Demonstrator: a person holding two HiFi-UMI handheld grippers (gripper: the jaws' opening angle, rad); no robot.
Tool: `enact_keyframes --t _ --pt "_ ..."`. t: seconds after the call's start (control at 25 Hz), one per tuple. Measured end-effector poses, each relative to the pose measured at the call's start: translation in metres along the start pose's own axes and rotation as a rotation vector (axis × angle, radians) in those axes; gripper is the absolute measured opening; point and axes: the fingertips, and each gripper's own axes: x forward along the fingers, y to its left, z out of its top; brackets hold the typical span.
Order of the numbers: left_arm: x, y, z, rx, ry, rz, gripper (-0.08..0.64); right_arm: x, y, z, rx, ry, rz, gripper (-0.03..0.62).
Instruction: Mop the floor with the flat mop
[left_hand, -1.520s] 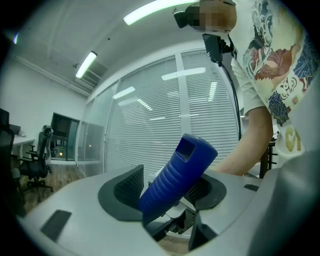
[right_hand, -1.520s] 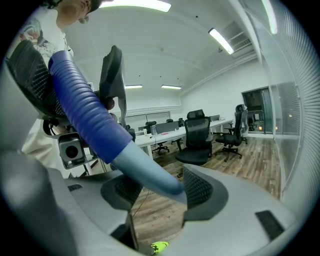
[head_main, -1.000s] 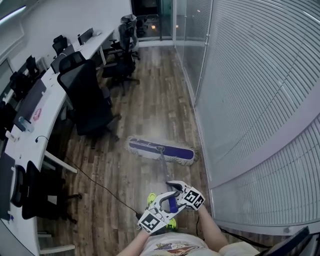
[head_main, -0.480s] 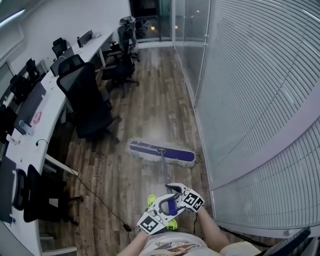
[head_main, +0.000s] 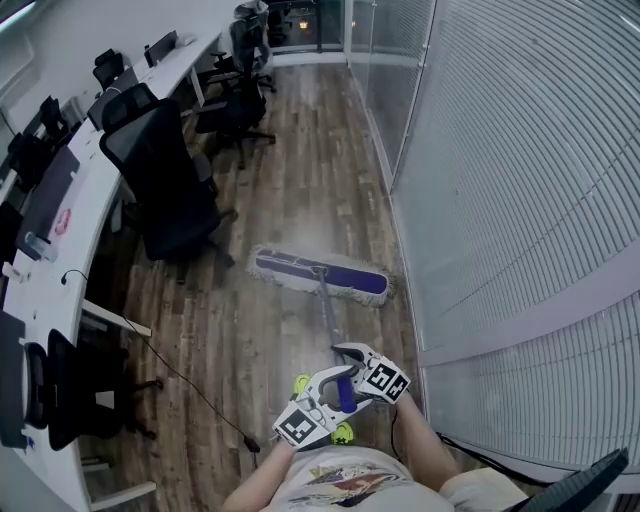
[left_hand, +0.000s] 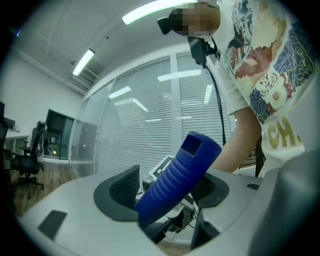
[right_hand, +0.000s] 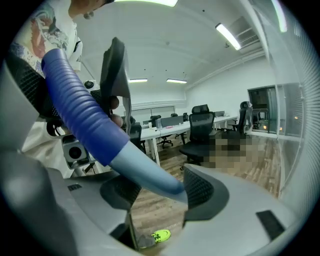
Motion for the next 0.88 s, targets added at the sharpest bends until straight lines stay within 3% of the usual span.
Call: enact_keyframes --t 0.12,0.24,0.48,0.88 --pt "-0.003 0.048 0.018 -0.010 -0.050 0.013 0.267 0.019 -0.032 0.031 0.042 -0.066 -0.019 0.230" --pt "-0.008 0.083 0.026 -0.001 -0.049 -0.009 0.267 0.036 -0.056 0.053 0.066 -0.100 -0.035 0.230" --pt "-0.019 0.121 0.015 -0.004 -0.006 -0.075 0.267 0.070 -0.084 0.062 0.068 -0.078 -0.061 0.230" --pt "-0.026 0.217 0.016 -0.012 -0.060 -0.086 0.267 0.125 -0.158 0.092 0.075 -0.088 -0.113 0.230"
